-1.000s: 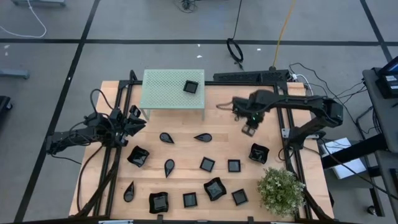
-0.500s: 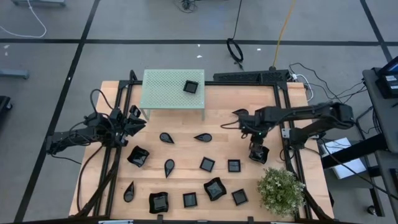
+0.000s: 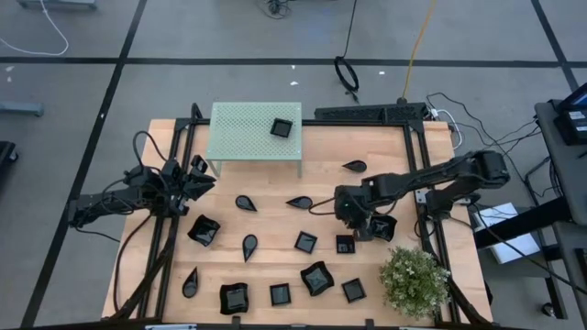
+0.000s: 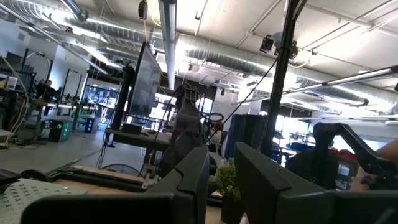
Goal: Pick & Place Mini shaped plates
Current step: Stack the square plate on top of the stacked square plates on the shelf
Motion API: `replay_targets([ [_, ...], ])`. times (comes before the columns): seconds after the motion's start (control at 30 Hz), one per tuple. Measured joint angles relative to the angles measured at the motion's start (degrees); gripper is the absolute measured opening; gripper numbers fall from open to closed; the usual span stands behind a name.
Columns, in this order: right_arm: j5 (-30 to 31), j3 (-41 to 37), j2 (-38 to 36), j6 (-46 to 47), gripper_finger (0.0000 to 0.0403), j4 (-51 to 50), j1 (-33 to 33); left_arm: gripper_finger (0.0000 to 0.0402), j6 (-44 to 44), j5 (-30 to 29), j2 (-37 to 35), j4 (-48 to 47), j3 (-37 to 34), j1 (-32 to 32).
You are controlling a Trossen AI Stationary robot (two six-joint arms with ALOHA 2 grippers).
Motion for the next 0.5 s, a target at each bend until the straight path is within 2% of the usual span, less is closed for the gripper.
replay_targets([
  [0.1, -3.43, -0.02, 2.03, 0.69, 0.0093, 1.81, 0.51, 0.0081, 0.00, 0.00, 0.00, -0.01, 0.01, 0.02],
  [0.33, -3.39, -0.02, 5.66, -1.08, 0.0093, 5.40, 4.58, 0.0081, 0.02, 0.02, 0.00, -0.02, 0.00, 0.01],
  [0.5, 1.42, -0.02, 9.17, -0.81, 0.0093, 6.78, 6.77, 0.0081, 0.01, -0.01, 0.00, -0.01, 0.00, 0.01],
])
